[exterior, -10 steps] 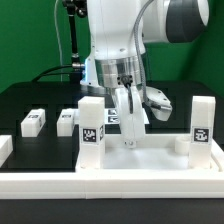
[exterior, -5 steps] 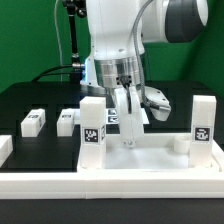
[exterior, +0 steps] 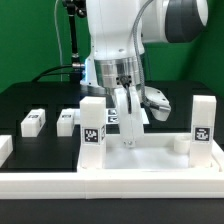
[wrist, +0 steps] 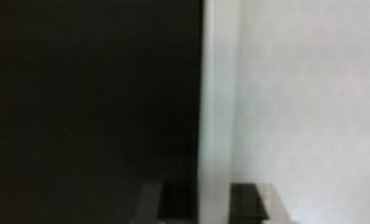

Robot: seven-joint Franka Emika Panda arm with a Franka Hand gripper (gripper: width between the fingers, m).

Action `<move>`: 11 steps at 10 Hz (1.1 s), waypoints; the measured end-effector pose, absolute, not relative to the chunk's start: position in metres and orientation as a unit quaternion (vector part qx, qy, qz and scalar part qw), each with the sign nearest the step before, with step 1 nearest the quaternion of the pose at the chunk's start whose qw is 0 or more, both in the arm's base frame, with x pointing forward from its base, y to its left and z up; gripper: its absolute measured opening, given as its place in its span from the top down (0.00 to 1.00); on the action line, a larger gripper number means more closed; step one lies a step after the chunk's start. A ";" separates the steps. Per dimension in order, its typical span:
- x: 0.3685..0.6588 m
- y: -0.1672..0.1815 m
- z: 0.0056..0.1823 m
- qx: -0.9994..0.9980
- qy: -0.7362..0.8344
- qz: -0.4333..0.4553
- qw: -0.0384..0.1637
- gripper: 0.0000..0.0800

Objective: Assemble desk

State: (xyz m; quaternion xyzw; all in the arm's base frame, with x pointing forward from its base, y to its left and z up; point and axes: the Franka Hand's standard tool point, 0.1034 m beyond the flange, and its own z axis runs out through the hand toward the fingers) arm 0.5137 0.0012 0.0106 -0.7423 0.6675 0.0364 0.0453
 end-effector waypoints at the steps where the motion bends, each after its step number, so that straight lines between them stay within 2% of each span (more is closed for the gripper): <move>1: 0.508 -0.007 0.010 -0.768 0.638 0.034 0.045 0.92; 4: 0.499 -0.031 0.008 -0.851 0.522 0.027 0.047 0.92; 7: 0.499 -0.040 0.009 -0.886 0.462 0.021 0.045 0.92; 8: 0.499 -0.040 0.009 -0.900 0.433 0.022 0.039 0.92; 9: 0.505 -0.045 0.009 -0.923 0.384 0.022 0.018 0.92; 11: 0.520 -0.033 0.010 -0.963 0.271 0.007 0.008 0.92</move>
Offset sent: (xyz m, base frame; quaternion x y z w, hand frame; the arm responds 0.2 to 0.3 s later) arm 0.0126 -0.0173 -0.0017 0.0708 -0.0123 -0.3035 0.9501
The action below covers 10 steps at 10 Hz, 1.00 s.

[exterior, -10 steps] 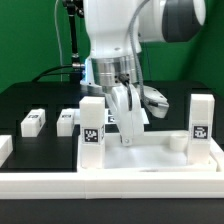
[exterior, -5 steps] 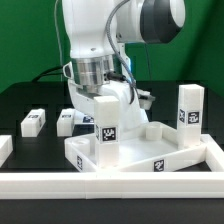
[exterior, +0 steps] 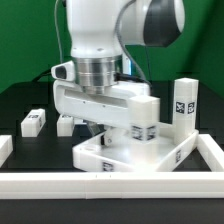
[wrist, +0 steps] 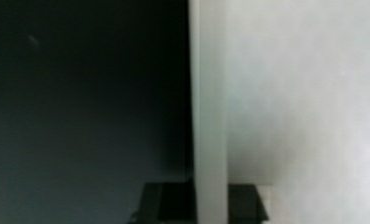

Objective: Assemble desk

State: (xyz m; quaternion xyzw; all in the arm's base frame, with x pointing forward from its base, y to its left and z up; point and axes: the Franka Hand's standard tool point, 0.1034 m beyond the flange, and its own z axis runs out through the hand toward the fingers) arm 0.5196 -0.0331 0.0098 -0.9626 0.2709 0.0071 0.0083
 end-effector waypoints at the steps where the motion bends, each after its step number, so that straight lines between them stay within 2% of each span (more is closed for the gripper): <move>1: 0.519 -0.035 0.010 -0.970 0.241 0.007 0.008 0.92; 4: 0.521 -0.037 0.010 -0.990 0.144 0.005 0.006 0.92; 7: 0.542 -0.039 0.016 -1.000 0.021 -0.003 0.003 0.92; 10: 0.541 -0.043 0.014 -0.997 -0.076 -0.002 -0.004 0.92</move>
Offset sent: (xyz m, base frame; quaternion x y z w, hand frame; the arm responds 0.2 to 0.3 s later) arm 0.0000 0.0000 0.0000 0.0000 0.0000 -0.1296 0.9916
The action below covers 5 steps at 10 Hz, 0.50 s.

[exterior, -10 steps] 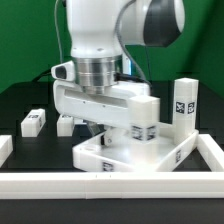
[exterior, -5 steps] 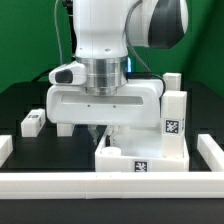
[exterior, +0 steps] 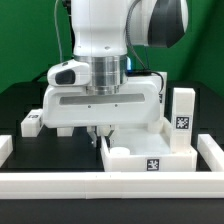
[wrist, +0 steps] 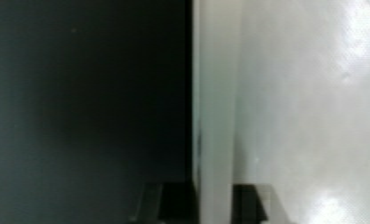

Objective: Assemble desk

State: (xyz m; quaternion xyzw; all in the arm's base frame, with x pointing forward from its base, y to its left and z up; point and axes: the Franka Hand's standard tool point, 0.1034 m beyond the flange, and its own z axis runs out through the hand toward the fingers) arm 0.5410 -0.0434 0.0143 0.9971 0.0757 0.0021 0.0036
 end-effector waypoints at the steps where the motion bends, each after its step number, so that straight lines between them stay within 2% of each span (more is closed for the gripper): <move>1: 0.542 -0.043 0.014 0.995 0.099 0.000 0.007 0.92; 3: 0.567 -0.033 0.019 0.978 0.204 0.015 0.024 0.92; 4: 0.578 -0.031 0.025 0.960 0.273 0.036 0.042 0.92; 5: 0.581 -0.030 0.028 0.947 0.314 0.037 0.051 0.92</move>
Offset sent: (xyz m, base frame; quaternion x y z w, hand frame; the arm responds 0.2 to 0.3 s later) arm 0.0491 0.0269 0.0148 -0.0528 0.1156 -0.3608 0.9239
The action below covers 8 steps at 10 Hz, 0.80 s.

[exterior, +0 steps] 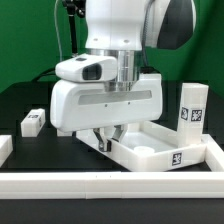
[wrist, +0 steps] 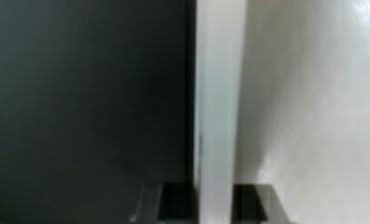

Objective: Assemble desk

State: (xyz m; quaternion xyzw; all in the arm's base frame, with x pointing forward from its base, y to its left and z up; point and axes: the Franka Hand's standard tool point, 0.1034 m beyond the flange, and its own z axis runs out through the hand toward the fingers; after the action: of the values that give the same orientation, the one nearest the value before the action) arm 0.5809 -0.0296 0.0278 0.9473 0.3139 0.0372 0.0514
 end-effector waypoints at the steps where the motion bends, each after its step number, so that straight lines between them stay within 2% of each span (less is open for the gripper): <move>1: 0.580 -0.032 0.026 0.941 0.332 0.034 0.053 0.92; 3: 0.582 -0.035 0.028 0.913 0.402 0.027 0.062 0.92; 5: 0.598 -0.036 0.035 0.844 0.530 0.031 0.073 0.92; 8: 0.613 -0.017 0.034 0.783 0.616 0.029 0.085 0.92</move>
Offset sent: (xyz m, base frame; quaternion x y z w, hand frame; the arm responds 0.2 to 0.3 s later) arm 0.0325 0.0191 0.0188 0.0020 0.0442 -0.2451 0.9685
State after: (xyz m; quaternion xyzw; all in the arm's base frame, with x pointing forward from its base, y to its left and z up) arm 0.6128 -0.0174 0.0345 0.7827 0.6160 0.0291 0.0847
